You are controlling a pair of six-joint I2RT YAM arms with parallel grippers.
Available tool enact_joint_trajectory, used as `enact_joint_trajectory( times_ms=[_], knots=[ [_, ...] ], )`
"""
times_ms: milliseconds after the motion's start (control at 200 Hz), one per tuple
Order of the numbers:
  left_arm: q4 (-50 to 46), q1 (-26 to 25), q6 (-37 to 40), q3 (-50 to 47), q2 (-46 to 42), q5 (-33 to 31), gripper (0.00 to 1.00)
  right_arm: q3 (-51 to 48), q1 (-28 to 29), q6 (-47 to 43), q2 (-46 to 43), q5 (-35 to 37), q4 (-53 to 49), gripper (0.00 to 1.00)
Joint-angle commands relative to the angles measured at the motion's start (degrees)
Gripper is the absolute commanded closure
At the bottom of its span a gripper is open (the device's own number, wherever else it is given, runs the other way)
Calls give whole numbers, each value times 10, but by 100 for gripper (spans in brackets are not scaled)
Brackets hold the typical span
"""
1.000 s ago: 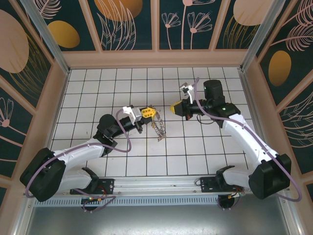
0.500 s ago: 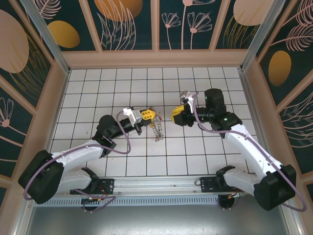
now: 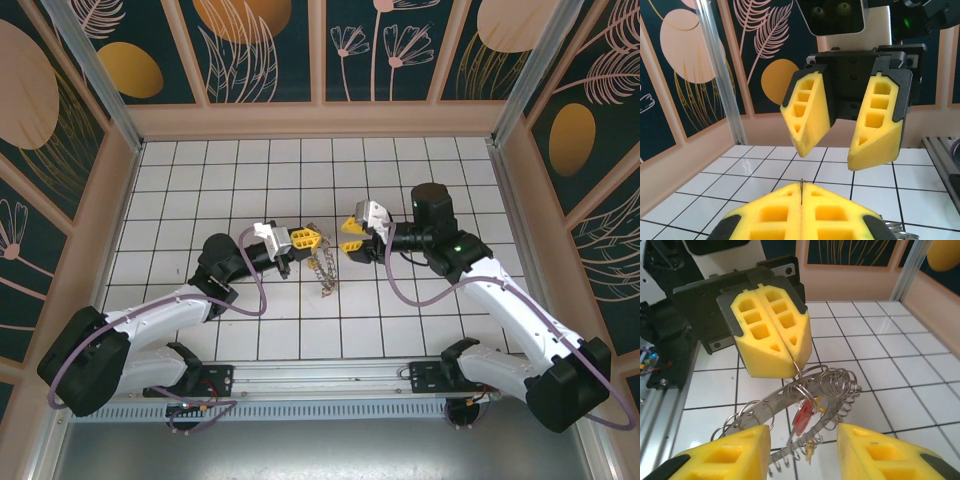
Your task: Put the keys on the keyring
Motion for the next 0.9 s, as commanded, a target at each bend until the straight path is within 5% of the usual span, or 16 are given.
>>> enact_joint_trajectory(
  times_ms=[0,511,896],
  knots=[
    [25,-3,-4,27,-7,27,100,13,7,-70,1,5,30,60],
    [26,-3,-5,41,5,52,100,78,19,-133,70,-47,-58,66],
    [23,-3,-5,38,1,48,100,85,22,-126,71,-66,-79,91]
  ],
)
